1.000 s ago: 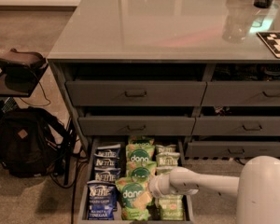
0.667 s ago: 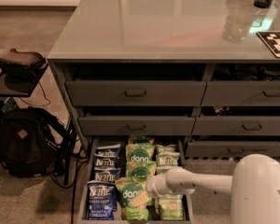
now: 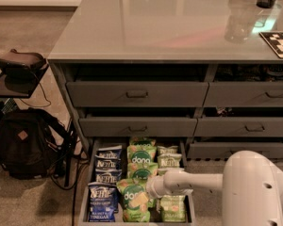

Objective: Pick green rice chip bag from bottom drawer and place on counter

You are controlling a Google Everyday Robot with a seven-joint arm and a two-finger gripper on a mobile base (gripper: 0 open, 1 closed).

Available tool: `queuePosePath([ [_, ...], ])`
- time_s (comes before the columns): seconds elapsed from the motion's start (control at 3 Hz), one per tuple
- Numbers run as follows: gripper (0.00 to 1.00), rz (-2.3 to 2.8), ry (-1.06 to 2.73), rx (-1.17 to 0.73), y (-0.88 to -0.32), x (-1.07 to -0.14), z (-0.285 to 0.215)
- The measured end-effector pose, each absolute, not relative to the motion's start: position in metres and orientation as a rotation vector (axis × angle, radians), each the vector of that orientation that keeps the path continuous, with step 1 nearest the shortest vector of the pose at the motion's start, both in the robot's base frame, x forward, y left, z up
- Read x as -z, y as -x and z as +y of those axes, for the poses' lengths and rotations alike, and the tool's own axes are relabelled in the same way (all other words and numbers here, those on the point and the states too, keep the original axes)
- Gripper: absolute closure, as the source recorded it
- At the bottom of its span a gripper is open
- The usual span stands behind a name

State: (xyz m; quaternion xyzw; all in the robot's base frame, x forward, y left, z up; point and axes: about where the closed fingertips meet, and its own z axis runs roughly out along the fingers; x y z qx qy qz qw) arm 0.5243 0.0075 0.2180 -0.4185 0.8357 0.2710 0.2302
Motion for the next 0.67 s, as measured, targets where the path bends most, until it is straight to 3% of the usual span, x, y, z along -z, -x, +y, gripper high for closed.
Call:
queuePosePath([
  [0.67,0.0,2.349,1.16,-0.763,-0.517,-0.192,0.014],
])
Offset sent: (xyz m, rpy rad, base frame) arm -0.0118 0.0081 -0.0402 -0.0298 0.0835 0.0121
